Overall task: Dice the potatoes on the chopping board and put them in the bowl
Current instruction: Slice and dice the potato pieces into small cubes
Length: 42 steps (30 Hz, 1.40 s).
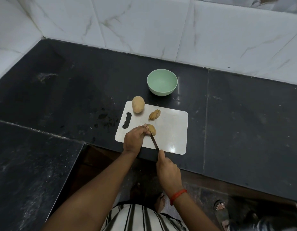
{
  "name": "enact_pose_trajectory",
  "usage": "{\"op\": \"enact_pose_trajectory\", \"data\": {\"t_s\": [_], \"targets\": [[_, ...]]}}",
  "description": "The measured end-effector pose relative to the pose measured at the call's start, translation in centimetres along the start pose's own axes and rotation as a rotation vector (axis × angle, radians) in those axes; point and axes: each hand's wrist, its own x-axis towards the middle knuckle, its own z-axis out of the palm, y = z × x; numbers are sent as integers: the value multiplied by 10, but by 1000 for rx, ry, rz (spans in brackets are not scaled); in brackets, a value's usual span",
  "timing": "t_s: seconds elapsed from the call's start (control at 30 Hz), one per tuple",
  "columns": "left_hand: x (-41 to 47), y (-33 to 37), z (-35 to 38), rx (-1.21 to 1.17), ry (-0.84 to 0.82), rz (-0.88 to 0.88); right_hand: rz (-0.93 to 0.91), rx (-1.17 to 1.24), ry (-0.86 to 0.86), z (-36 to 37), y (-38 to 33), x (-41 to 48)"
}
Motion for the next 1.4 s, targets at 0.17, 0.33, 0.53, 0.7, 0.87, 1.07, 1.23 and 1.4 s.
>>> {"op": "enact_pose_trajectory", "data": {"t_s": [0.17,0.33,0.53,0.7,0.87,1.07,1.23,1.4], "targets": [[0,2,-2,-28,-15,-19,24,36,1,1,10,-23],[0,3,-5,-80,-27,-45,-8,137,35,5,31,-41],[1,3,-7,-135,-15,-77,-65,421,237,13,40,-43],[5,-1,-7,-117,-56,-77,-122,455,406,-11,30,11],[12,2,-7,-90,-176,-60,-82,427,484,-25,36,62],[21,14,-4,-51,-132,-90,-64,541,533,-24,48,72],[51,37,2,20,-146,-183,-99,539,551,-20,49,72],[74,49,10,120,-246,-226,-99,555,554,-16,52,72]]}}
